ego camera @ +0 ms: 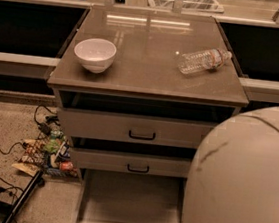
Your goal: Open bottom drawer
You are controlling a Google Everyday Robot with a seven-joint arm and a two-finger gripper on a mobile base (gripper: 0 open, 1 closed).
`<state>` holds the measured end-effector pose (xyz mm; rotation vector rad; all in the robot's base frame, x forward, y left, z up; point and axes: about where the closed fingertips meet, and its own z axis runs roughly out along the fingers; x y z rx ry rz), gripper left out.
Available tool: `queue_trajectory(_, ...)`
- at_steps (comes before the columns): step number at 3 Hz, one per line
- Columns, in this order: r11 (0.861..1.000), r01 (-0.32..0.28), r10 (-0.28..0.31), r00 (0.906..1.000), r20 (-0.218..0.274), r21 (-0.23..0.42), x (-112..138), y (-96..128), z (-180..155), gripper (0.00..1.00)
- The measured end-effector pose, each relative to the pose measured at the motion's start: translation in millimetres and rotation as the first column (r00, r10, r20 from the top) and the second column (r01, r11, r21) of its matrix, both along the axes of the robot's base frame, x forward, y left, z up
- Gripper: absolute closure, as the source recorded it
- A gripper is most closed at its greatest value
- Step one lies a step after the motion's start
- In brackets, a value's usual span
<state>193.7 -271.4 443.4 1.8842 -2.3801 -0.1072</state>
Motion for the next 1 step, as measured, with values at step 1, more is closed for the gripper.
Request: queue_trajectory(1, 0.996, -0.06, 0.061, 0.9981, 0.009, -0.07, -25.7, -26.9, 36.1, 0.0)
